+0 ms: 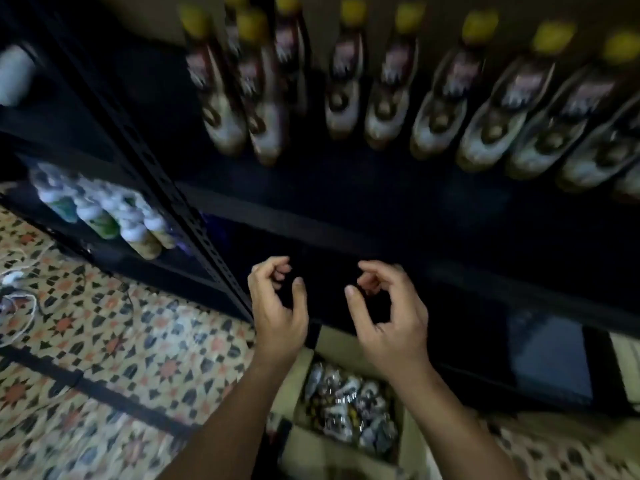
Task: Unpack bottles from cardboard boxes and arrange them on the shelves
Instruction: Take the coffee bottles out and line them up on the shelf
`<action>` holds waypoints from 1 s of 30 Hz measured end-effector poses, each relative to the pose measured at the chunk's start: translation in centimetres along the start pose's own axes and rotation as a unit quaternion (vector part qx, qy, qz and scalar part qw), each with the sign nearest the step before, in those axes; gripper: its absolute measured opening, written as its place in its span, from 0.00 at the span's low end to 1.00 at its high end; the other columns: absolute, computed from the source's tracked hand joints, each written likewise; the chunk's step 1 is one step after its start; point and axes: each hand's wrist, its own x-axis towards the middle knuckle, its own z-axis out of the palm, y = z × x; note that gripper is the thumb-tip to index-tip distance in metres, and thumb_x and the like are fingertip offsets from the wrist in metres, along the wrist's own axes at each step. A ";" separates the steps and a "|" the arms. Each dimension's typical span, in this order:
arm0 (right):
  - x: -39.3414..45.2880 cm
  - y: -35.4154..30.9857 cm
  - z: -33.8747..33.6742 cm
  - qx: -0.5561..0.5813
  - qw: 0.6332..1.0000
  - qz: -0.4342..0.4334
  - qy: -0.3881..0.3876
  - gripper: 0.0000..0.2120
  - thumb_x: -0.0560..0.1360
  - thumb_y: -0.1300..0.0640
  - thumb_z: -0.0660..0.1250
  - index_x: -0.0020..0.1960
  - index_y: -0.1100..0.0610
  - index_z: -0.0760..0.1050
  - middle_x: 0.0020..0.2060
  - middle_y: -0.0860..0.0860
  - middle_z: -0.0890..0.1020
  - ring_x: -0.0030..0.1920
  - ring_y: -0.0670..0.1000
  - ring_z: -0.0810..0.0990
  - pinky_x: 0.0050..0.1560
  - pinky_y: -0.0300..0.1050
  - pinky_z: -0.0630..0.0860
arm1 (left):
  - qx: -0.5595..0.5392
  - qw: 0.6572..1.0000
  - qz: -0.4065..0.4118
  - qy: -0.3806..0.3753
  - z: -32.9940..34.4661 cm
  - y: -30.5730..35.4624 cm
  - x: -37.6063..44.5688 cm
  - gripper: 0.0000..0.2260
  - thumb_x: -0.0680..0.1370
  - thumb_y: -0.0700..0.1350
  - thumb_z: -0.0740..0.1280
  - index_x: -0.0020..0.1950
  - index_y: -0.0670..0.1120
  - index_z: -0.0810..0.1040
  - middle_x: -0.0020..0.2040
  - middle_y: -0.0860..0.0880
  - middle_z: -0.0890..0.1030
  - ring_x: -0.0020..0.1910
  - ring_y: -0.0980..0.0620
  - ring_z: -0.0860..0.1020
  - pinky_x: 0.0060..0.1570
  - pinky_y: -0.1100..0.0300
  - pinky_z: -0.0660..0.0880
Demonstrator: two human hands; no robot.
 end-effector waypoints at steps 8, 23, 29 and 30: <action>-21.0 22.0 2.9 -0.113 0.958 0.257 -0.063 0.14 0.78 0.60 0.71 0.62 0.54 0.76 0.48 0.49 0.77 0.49 0.47 0.78 0.52 0.48 0.79 | 0.120 0.956 -0.088 -0.253 9.5 -21.6 -16.7 0.16 0.79 0.34 0.66 0.65 0.44 0.73 0.58 0.50 0.73 0.60 0.47 0.72 0.57 0.65 0.64; -49.5 46.5 13.0 -0.338 0.757 0.370 -0.420 0.35 0.75 0.59 0.72 0.78 0.47 0.62 0.78 0.58 0.56 0.77 0.63 0.57 0.72 0.57 0.68 | 0.251 0.759 -0.469 -0.374 20.7 -51.0 -37.4 0.30 0.78 0.40 0.70 0.76 0.37 0.62 0.71 0.35 0.71 0.68 0.36 0.73 0.67 0.49 0.71; -52.0 49.0 14.3 -0.376 0.704 0.377 -0.470 0.36 0.81 0.50 0.64 0.80 0.37 0.46 0.80 0.59 0.47 0.78 0.66 0.51 0.74 0.65 0.58 | 0.311 0.755 -0.424 -0.391 21.8 -55.6 -39.6 0.31 0.79 0.40 0.68 0.78 0.37 0.57 0.70 0.34 0.73 0.68 0.35 0.74 0.65 0.45 0.73; -52.3 49.2 14.5 -0.381 0.701 0.382 -0.466 0.35 0.82 0.47 0.62 0.80 0.36 0.44 0.79 0.60 0.52 0.77 0.65 0.54 0.73 0.64 0.58 | 0.329 0.750 -0.412 -0.398 21.8 -55.6 -39.7 0.31 0.81 0.39 0.66 0.79 0.36 0.54 0.72 0.34 0.71 0.70 0.36 0.72 0.67 0.45 0.71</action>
